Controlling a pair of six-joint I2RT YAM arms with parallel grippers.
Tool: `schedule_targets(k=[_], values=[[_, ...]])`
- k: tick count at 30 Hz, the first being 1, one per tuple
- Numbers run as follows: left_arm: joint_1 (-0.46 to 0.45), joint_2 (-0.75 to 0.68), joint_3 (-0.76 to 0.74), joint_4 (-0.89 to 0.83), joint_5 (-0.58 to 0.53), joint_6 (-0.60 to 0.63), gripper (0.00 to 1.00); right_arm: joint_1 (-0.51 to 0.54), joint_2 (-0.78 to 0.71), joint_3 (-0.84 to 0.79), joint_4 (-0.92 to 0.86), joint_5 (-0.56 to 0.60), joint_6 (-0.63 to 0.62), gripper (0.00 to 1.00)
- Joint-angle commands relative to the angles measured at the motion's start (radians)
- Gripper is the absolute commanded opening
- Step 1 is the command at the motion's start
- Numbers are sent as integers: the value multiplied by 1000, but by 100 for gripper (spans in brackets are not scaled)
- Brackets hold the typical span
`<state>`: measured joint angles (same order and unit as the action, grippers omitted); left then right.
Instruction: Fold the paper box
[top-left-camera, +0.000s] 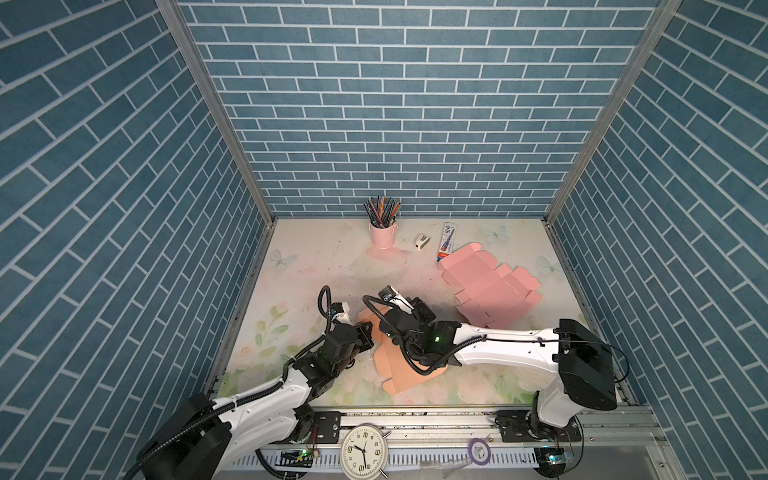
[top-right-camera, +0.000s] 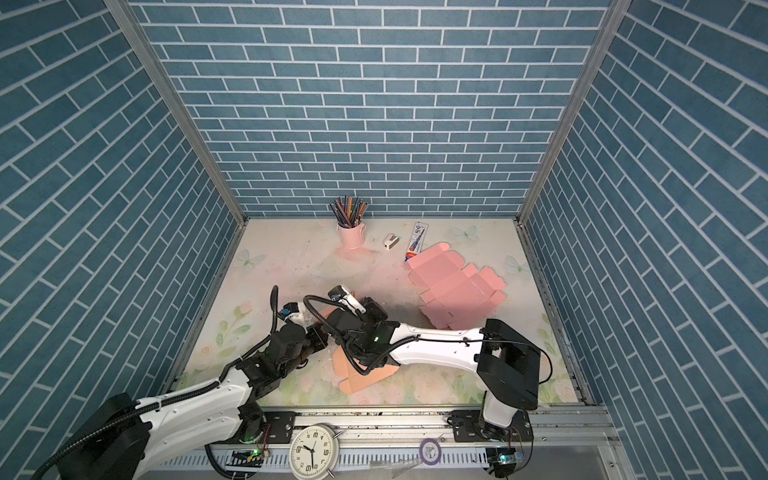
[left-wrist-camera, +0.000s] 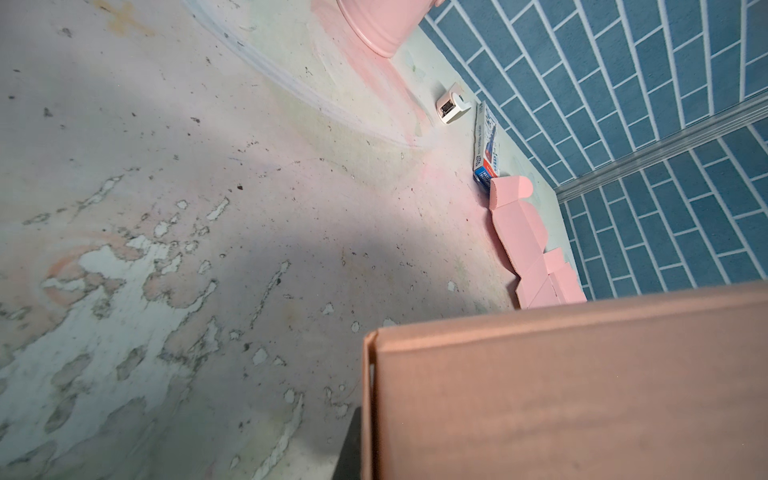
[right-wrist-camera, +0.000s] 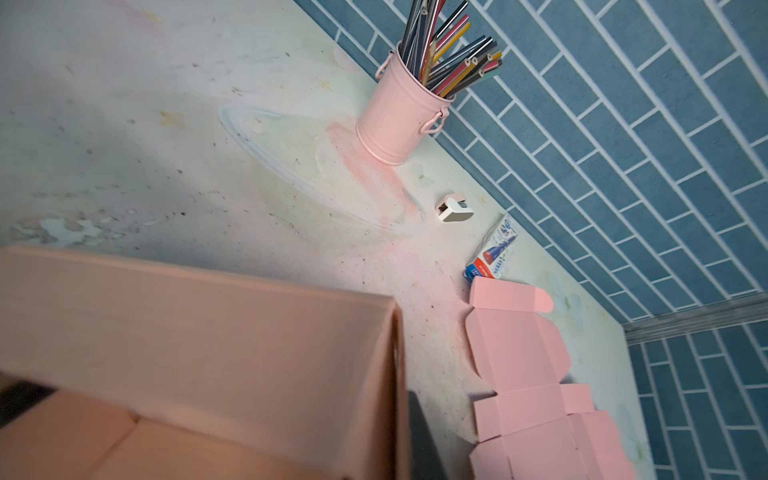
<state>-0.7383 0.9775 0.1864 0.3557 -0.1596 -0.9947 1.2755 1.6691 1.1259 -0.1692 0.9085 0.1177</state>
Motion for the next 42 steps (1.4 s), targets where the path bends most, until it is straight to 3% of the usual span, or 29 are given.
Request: schedule_targets(k=[1,4,7,9,11,14,20,26,31,37,40,42], values=[[-8,18,18,-24,-33,-4,0,-5,32,44,-33,97,8,0],[-10,21,23,-26,-36,-6,0,-1,53,55,-39,117,6,0],[-11,20,25,-22,-37,-9,0,4,47,50,-25,126,1,13],[-13,24,28,-20,-38,-9,0,8,38,43,-5,126,-8,15],[-15,30,30,-15,-38,-9,0,10,40,39,4,126,-13,12],[-17,45,33,-7,-38,-9,0,10,50,36,5,124,-12,0],[-21,66,39,7,-50,-11,0,15,47,28,8,121,-6,0],[-20,67,36,13,-68,-10,0,41,-5,-12,46,100,5,29],[-17,64,56,-23,-128,61,0,60,-146,-101,81,-23,67,51],[-7,68,93,-48,-149,180,0,63,-366,-223,131,-222,115,63],[-6,70,105,2,-124,306,0,46,-462,-263,164,-320,121,65],[-6,88,129,12,-101,396,0,-12,-513,-272,168,-444,152,67]])
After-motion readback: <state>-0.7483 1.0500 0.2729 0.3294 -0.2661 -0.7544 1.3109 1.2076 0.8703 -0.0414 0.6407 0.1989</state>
